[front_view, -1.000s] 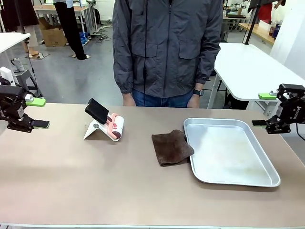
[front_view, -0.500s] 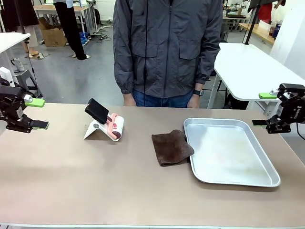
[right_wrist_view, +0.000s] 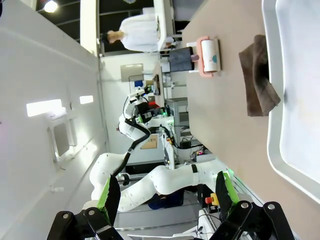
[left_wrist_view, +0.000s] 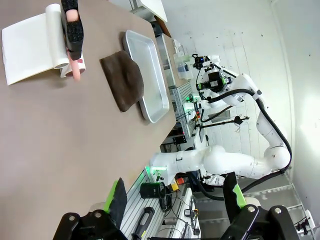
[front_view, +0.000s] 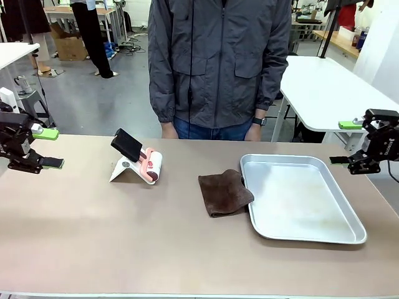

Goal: Clean the surface of the table.
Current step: Return the Lint Roller and towel to their original positions.

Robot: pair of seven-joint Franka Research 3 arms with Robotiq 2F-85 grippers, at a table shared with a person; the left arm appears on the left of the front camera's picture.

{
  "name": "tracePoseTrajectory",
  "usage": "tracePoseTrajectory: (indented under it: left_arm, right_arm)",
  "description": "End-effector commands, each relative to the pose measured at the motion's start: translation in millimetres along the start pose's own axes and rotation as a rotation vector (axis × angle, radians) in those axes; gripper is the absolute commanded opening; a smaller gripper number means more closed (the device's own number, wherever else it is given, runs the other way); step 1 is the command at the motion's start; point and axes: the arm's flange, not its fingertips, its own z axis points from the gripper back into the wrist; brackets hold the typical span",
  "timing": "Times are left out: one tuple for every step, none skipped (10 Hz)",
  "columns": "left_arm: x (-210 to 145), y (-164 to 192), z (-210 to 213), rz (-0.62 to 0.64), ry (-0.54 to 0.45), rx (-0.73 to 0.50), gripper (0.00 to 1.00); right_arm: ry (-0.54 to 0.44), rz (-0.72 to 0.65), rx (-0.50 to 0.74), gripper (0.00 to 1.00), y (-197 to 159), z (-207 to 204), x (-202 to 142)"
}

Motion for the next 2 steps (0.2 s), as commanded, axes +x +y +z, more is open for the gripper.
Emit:
tracePoseTrajectory:
  left_arm:
    - [-1.6, -3.3, 1.4, -0.012, 0.01, -0.003, 1.0]
    - [-1.6, -3.3, 1.4, -0.012, 0.01, -0.003, 1.0]
  right_arm:
    - [-0.005, -0.006, 0.009, 1.0, 5.8, -0.5, -0.6]
    - [-0.005, -0.006, 0.009, 1.0, 5.8, -0.5, -0.6]
